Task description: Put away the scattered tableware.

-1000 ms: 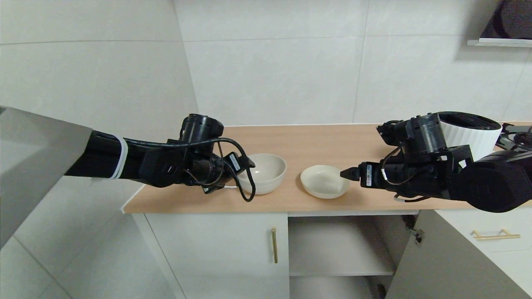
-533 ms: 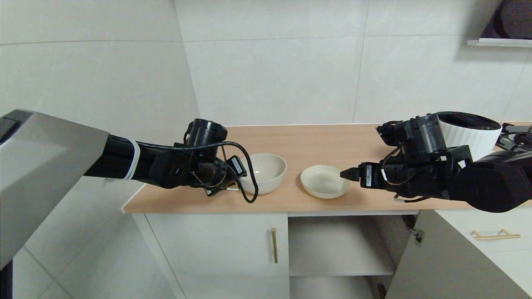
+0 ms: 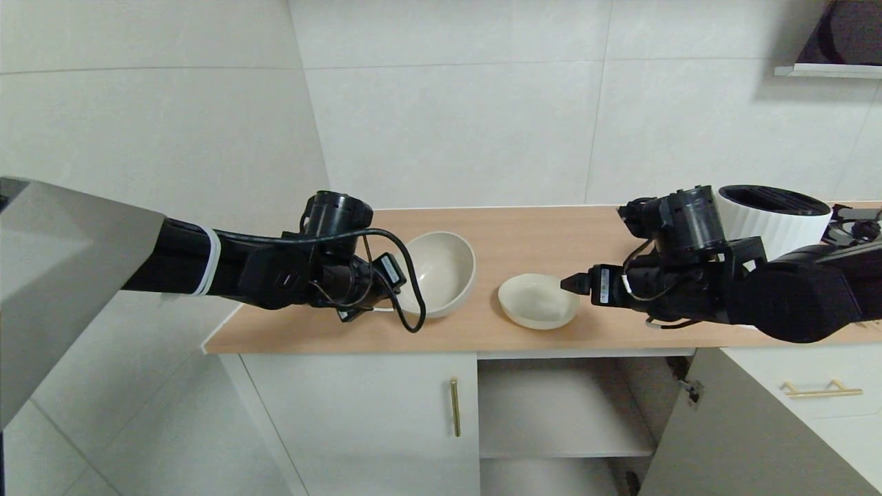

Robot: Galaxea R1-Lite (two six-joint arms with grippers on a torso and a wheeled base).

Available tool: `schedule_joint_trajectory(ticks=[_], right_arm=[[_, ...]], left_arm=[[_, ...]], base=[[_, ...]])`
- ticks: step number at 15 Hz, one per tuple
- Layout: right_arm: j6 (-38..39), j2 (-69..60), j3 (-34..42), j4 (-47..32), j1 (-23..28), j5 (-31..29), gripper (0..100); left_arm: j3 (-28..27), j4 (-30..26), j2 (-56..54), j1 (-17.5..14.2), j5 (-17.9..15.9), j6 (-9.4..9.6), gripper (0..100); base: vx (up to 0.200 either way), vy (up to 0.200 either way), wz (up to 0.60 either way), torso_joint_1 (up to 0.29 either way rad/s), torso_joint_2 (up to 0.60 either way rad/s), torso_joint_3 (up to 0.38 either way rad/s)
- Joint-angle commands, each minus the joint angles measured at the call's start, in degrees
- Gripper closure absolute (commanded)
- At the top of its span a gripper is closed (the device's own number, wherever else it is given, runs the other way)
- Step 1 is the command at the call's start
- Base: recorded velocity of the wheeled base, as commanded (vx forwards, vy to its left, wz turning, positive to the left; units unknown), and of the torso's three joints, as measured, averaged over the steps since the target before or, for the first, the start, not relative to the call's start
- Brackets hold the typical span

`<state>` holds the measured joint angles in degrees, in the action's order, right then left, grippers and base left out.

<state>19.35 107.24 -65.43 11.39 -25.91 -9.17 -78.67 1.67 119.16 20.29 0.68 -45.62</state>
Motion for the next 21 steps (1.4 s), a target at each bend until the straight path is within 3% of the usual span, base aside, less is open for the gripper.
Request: schedule_joint_trajectory(ticks=[1,4,7,18,19,21], right_arm=[[-0.01,3.68,-3.39,-1.63,-0.11,-1.82,0],[1.31,8.51,-9.90,-7.61,-0.11,-4.02,0],[1.57,13.70,-12.71,-7.69,-0.20,-10.26,0],[3.15,16.51,-14.64,-7.52,-0.29,-10.43,0],[3.15,16.51,-14.64,-7.52,-0.29,-10.34,100],[3.24,17.12,-14.99,-7.52,-0.29,-10.26,100]], left_arm=[[0.27,0.00,-1.74,0.02,0.02,0.00,100],[0.71,0.00,-2.53,0.02,0.02,0.00,100],[0.88,0.00,-2.53,0.11,0.02,0.00,100],[0.97,0.00,-2.53,0.11,-0.07,0.00,100],[0.97,0.00,-2.53,0.02,-0.16,0.00,100],[0.97,0.00,-2.44,0.11,-0.16,0.00,100]], base=[[0.000,0.000,0.00,0.000,0.00,0.000],[0.000,0.000,0.00,0.000,0.00,0.000],[0.000,0.000,0.00,0.000,0.00,0.000],[0.000,0.000,0.00,0.000,0.00,0.000],[0.000,0.000,0.00,0.000,0.00,0.000],[0.000,0.000,0.00,0.000,0.00,0.000]])
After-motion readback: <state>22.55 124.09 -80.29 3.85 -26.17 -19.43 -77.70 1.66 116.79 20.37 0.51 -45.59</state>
